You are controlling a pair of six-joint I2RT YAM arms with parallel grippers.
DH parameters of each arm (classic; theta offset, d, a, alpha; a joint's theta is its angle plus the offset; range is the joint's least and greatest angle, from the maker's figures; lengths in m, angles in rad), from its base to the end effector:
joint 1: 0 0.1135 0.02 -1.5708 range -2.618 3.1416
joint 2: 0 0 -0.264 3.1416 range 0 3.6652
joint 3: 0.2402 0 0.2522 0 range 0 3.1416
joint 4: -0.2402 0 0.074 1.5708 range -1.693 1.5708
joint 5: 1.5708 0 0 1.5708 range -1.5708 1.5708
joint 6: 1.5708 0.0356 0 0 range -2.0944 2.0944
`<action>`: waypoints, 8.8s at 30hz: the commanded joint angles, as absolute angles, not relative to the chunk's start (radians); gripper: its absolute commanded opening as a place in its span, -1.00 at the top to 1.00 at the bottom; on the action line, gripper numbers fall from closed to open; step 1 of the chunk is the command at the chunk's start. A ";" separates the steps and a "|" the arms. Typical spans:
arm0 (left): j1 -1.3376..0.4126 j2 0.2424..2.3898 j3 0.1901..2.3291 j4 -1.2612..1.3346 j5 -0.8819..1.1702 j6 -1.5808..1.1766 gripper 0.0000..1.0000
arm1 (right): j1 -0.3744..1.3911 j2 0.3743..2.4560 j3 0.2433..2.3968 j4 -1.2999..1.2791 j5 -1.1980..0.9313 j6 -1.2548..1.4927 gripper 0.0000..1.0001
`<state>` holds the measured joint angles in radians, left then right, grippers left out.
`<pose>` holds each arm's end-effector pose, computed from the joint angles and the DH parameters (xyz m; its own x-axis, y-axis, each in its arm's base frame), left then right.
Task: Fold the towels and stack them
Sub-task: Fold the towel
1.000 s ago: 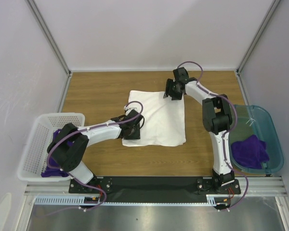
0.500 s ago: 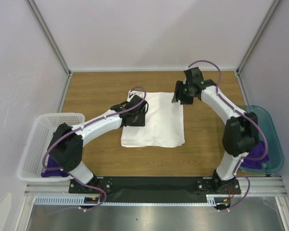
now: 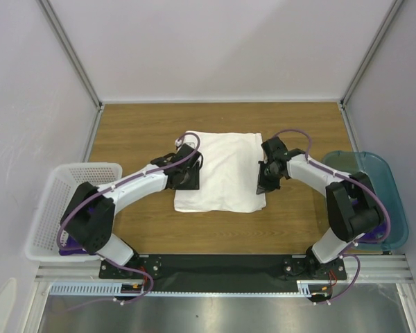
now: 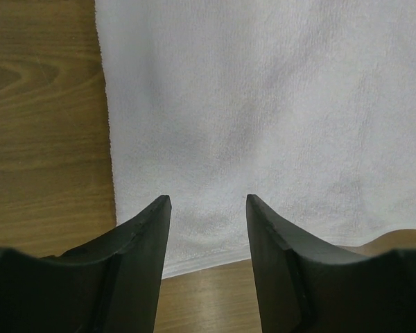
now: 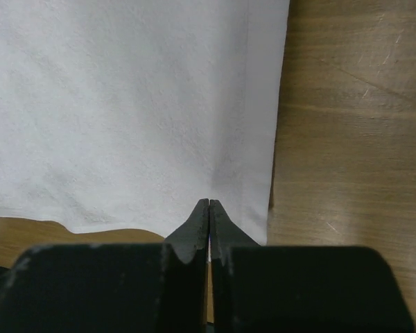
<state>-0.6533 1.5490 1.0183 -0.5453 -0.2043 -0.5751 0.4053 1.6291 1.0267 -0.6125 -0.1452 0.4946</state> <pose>0.2486 -0.1812 0.2094 -0.8685 -0.0059 -0.4956 0.0551 0.9926 -0.1085 0.2822 0.1267 0.1853 -0.9653 0.0969 -0.2423 0.0247 0.9583 0.2848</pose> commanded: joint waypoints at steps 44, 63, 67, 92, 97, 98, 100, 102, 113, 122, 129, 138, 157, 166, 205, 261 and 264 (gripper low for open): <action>-0.526 1.264 0.641 -0.436 -0.064 -0.646 0.05 | 0.499 1.525 1.169 -0.822 -0.080 0.511 1.00; -0.526 1.192 0.474 -0.454 -0.123 -0.721 0.22 | 0.505 1.842 1.469 -0.588 -0.101 0.606 1.00; -0.526 1.175 0.462 -0.454 -0.130 -0.715 0.23 | 0.514 2.004 1.749 -0.545 -0.156 0.620 0.90; -0.535 1.028 0.302 -0.242 -0.055 -0.706 0.99 | 0.678 2.603 2.444 -0.284 -0.052 0.649 -0.18; -0.537 0.939 0.285 -0.250 -0.025 -0.724 0.99 | 0.692 2.647 2.477 -0.301 0.043 0.597 -0.22; -0.540 0.925 0.282 -0.253 -0.018 -0.730 0.99 | 0.693 2.654 2.488 -0.307 0.043 0.585 -0.22; -0.551 0.887 0.276 -0.262 -0.012 -0.755 0.99 | 0.704 2.658 2.488 -0.328 0.038 0.574 -0.22; -0.575 0.862 0.270 -0.276 -0.012 -0.768 0.99 | 0.722 2.654 2.488 -0.337 0.057 0.546 -0.22; -0.716 0.775 0.198 -0.322 -0.069 -0.873 0.99 | 0.795 2.654 2.490 -0.365 0.136 0.468 -0.21; -0.742 0.752 0.184 -0.330 -0.077 -0.893 0.99 | 0.834 2.669 2.499 -0.402 0.216 0.419 -0.18; -0.746 0.750 0.181 -0.331 -0.069 -0.888 0.99 | 0.836 2.697 2.499 -0.367 0.217 0.414 -0.15; -0.746 0.761 0.187 -0.362 -0.071 -0.882 1.00 | 0.838 2.753 2.533 -0.344 0.193 0.460 -0.06; -0.746 0.698 0.285 -0.494 -0.146 -0.948 1.00 | 0.812 2.700 2.530 -0.298 0.127 0.497 1.00; -0.746 0.756 0.278 -0.430 -0.118 -0.902 0.99 | 0.821 2.711 2.543 -0.318 0.150 0.454 -0.03; -0.746 0.738 0.276 -0.423 -0.098 -0.842 1.00 | 0.884 2.770 2.553 -0.437 0.307 0.178 0.79; -0.930 1.321 1.035 -0.518 0.017 -0.417 0.99 | 0.446 2.260 1.987 -0.253 -0.216 0.502 1.00; -0.933 1.347 1.066 -0.517 0.015 -0.413 1.00 | 0.439 2.243 1.983 -0.244 -0.218 0.485 1.00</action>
